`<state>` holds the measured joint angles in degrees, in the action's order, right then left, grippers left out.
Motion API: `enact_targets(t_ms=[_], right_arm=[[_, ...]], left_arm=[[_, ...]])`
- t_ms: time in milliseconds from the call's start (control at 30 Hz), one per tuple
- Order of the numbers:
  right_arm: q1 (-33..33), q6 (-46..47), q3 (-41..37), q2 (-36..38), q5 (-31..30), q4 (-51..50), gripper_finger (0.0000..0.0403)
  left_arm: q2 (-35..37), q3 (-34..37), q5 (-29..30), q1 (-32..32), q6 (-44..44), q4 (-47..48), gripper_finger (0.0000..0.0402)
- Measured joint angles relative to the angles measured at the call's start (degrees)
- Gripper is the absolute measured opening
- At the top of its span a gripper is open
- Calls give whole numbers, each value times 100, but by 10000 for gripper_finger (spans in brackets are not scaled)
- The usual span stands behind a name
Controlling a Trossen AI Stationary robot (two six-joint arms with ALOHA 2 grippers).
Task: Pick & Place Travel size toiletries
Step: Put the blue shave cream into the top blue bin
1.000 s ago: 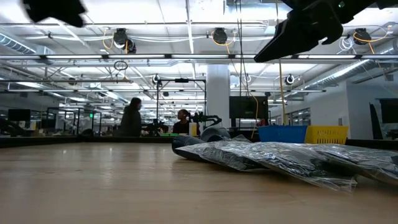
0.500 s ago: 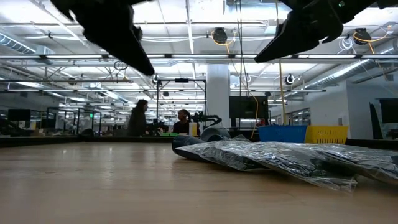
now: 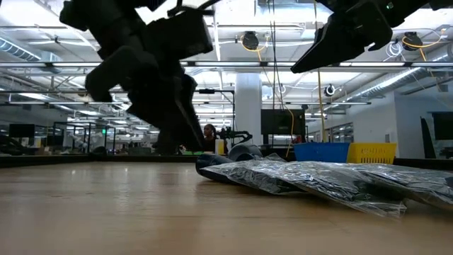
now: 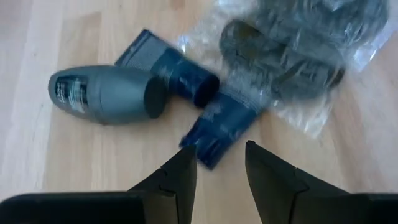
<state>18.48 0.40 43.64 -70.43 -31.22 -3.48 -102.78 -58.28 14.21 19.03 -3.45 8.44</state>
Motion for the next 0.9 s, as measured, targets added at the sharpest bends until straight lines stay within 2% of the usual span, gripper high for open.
enact_targets(t_ms=[467, 767, 900], right_arm=[[0, -11, 0, 0, 0, 21, 89], [-1, -17, 0, 0, 0, 21, 89], [-2, -17, 0, 0, 2, 21, 89]], left_arm=[[-48, 2, -139, -189, 663, 2, 136], [-48, 2, -588, -413, 938, -150, 136], [-63, 2, -960, -505, 939, -206, 136]])
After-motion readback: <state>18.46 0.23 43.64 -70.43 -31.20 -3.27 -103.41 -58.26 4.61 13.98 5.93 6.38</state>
